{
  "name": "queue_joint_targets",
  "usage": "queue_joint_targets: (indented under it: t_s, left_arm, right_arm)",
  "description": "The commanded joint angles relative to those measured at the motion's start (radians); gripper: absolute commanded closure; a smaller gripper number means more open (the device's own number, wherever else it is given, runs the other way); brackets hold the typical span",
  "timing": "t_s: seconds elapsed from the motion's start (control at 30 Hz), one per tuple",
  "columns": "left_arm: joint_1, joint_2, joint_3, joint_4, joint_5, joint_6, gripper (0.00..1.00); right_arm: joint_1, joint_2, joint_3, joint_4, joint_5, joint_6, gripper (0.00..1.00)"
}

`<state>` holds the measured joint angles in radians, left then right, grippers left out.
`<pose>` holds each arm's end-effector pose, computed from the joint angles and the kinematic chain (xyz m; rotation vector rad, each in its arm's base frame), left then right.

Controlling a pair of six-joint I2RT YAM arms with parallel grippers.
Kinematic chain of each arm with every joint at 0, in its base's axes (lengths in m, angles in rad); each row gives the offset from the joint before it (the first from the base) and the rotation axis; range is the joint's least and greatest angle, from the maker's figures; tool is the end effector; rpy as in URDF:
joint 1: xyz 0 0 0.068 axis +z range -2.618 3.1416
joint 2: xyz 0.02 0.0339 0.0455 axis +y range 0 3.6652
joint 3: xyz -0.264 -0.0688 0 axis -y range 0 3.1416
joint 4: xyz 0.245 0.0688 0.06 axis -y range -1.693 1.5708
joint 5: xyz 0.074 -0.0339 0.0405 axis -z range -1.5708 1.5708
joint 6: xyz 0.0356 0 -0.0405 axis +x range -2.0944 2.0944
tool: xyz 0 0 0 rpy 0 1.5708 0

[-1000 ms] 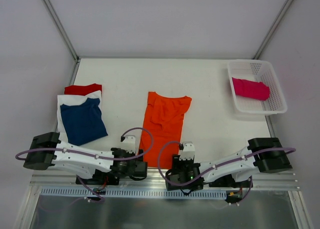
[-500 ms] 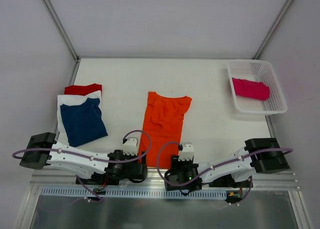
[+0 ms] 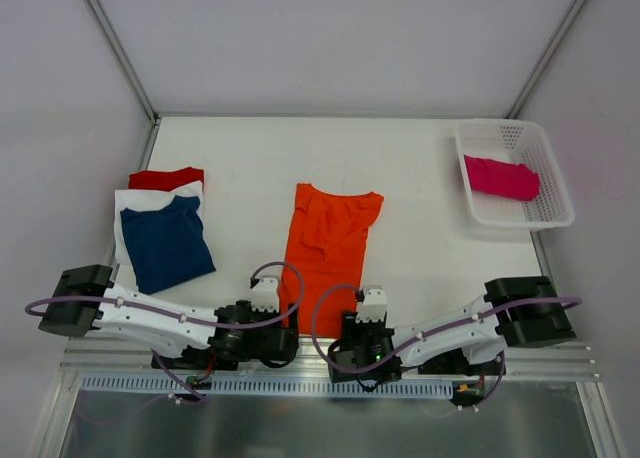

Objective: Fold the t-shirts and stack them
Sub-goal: Fold the tshirt

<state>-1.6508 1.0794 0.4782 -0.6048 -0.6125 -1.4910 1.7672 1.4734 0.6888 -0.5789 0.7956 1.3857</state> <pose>0.0070 -0.1693 0.1608 0.0541 2.4970 -0.4600 -0.0200 0.2310 0.1488 -0.3427 2.3133 0.2486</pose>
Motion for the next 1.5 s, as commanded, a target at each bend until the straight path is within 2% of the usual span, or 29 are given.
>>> queue_joint_targets:
  t_s: [0.0, 0.53, 0.7, 0.77, 0.8, 0.87, 0.9, 1.03, 1.07, 1.1, 1.2, 1.23, 1.33, 1.47]
  left_arm:
    - [-0.014, -0.039, -0.035, 0.026, -0.041, 0.011, 0.07]
    - [-0.015, -0.050, -0.095, 0.163, -0.041, 0.055, 0.09]
    - [-0.015, -0.024, -0.087, 0.171, -0.029, 0.063, 0.24]
    - [-0.014, -0.012, -0.081, 0.171, -0.027, 0.066, 0.33]
    - [-0.015, -0.007, -0.079, 0.171, -0.026, 0.067, 0.41]
    - [-0.015, 0.004, -0.070, 0.171, -0.023, 0.075, 0.49]
    - [-0.015, 0.008, -0.067, 0.171, -0.024, 0.075, 0.56]
    - [-0.015, 0.030, -0.053, 0.169, -0.018, 0.081, 0.71]
    - [-0.014, 0.034, -0.052, 0.169, -0.016, 0.081, 0.73]
    - [-0.015, 0.037, -0.050, 0.169, -0.015, 0.083, 0.78]
    - [-0.015, 0.057, -0.044, 0.169, -0.007, 0.084, 0.84]
    - [-0.015, 0.059, -0.044, 0.172, -0.007, 0.084, 0.88]
    - [-0.015, 0.070, -0.041, 0.171, -0.004, 0.086, 1.00]
    - [-0.015, 0.088, -0.026, 0.171, 0.003, 0.101, 1.00]
  right_arm:
    - [0.005, 0.010, 0.008, 0.004, 0.002, 0.035, 0.46]
    - [0.001, 0.038, 0.021, 0.008, 0.001, 0.030, 0.44]
    - [0.001, 0.039, 0.021, 0.010, -0.001, 0.029, 0.50]
    - [0.001, 0.041, 0.021, 0.008, -0.002, 0.027, 0.52]
    - [0.001, 0.039, 0.021, 0.010, -0.002, 0.026, 0.53]
    - [0.001, 0.039, 0.020, 0.016, -0.002, 0.024, 0.57]
    - [0.001, 0.039, 0.018, 0.017, -0.002, 0.024, 0.58]
    - [0.001, 0.034, 0.008, 0.033, -0.004, 0.016, 0.70]
    - [0.001, 0.034, 0.006, 0.039, -0.004, 0.015, 0.73]
    - [0.000, 0.034, 0.005, 0.040, -0.004, 0.013, 0.74]
    - [0.000, 0.033, -0.002, 0.045, -0.004, 0.012, 0.84]
    - [0.000, 0.034, -0.003, 0.045, -0.004, 0.013, 0.91]
    - [0.000, 0.028, -0.014, 0.050, -0.003, 0.019, 1.00]
    - [0.001, 0.013, -0.025, 0.048, -0.002, 0.024, 1.00]
